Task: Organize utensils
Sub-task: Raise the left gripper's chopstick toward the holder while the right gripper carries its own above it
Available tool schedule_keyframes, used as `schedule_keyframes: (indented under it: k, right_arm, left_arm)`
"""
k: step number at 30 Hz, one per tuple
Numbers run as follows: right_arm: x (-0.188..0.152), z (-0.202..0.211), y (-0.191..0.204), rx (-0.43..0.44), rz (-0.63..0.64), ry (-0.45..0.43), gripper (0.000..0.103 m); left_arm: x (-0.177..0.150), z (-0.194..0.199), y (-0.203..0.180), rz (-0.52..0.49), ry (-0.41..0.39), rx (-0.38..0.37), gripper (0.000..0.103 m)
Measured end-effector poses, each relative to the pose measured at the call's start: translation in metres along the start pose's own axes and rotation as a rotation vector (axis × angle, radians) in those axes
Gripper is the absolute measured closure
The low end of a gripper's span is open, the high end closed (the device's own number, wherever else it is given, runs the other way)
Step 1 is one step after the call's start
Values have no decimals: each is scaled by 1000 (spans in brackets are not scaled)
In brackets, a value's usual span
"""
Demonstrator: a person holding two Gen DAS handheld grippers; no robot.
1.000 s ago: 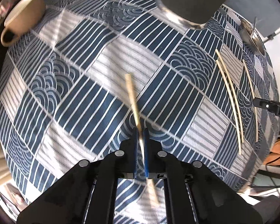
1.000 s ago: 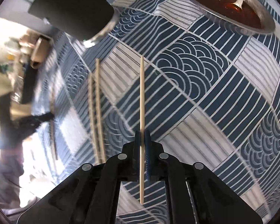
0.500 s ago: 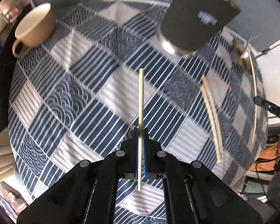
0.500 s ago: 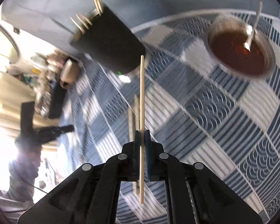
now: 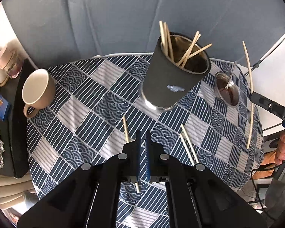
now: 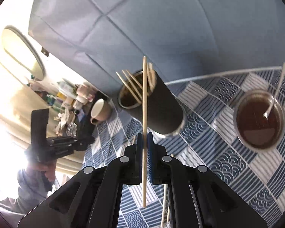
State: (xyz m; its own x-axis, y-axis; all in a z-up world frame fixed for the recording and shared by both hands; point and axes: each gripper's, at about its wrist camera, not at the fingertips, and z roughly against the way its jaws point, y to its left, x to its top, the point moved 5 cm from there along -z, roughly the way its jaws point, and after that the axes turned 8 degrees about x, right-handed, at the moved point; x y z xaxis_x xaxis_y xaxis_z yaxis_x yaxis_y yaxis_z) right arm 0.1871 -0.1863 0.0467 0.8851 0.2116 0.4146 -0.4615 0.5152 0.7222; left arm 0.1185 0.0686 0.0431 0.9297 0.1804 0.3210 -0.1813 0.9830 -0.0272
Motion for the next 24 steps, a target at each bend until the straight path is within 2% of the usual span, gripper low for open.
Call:
schedule_keyframes:
  k: [7, 15, 20, 24]
  right_arm:
    - [18, -4, 16, 13, 50, -10, 98]
    - [49, -11, 30, 23, 119, -65, 98]
    - [70, -27, 32, 28, 157, -86, 98]
    - [82, -47, 27, 42, 158, -63, 98]
  left_arm:
    - [19, 5, -12, -19, -29, -6, 98]
    - [48, 13, -17, -31, -63, -19, 98]
    - [72, 11, -30, -60, -75, -37, 98]
    - [85, 2, -36, -83, -72, -39, 98]
